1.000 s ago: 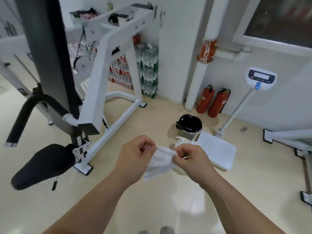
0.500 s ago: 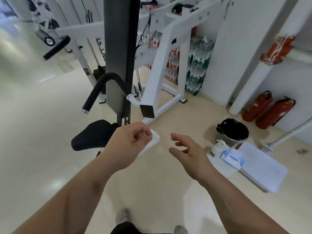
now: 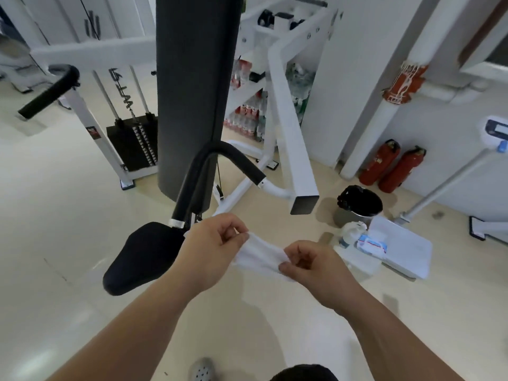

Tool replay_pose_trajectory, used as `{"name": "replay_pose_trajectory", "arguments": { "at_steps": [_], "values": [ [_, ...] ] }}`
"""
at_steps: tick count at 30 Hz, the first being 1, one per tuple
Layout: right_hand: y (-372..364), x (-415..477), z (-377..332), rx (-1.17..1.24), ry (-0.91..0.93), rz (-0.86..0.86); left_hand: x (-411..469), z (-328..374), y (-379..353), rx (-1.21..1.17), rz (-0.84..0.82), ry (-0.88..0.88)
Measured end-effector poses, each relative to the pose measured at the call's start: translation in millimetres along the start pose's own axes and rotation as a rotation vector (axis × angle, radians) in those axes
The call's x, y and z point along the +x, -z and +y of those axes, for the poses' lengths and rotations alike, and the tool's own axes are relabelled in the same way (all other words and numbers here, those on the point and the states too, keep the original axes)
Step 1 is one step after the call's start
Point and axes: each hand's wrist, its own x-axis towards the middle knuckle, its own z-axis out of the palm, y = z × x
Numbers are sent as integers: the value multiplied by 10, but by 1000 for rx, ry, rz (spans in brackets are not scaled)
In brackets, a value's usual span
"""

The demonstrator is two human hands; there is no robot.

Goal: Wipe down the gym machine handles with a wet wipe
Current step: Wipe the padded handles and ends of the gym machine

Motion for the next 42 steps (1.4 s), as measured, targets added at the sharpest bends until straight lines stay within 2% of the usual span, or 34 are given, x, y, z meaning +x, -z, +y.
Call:
{"name": "replay_pose_trajectory", "arguments": {
  "at_steps": [4, 10, 12, 18, 21, 24, 28, 33, 36, 42],
  "values": [
    [-283, 146, -193, -104, 30, -27, 188, -118, 337, -11, 55, -28],
    [-323, 539, -439, -51, 17, 202, 588, -185, 725, 108, 62, -74],
    [-268, 710, -536, -59, 48, 231, 741, -170, 832, 158, 84, -84],
    [-244, 1076, -740, -22, 94, 76, 1191, -80, 1114, 148, 177, -93],
    [-297, 1184, -764, -62, 185, 85, 1360, -92, 1130, 120, 173, -89],
    [-304, 1222, -754, -79, 232, 169, 1490, -74, 1106, 103, 114, -94],
    [-326, 1205, -702, 63, 152, 283, 1667, 20, 1113, 48, 18, -218],
    [-664, 1202, -804, 33, -25, 673, 1978, 42, 1208, 163, -232, -335],
    [-793, 1279, -888, -8, -98, 759, 2179, -12, 1186, 229, -199, -380],
    [-890, 1415, -1049, -172, -32, 946, 2453, -140, 1216, 227, -212, -529]
  ]
}}
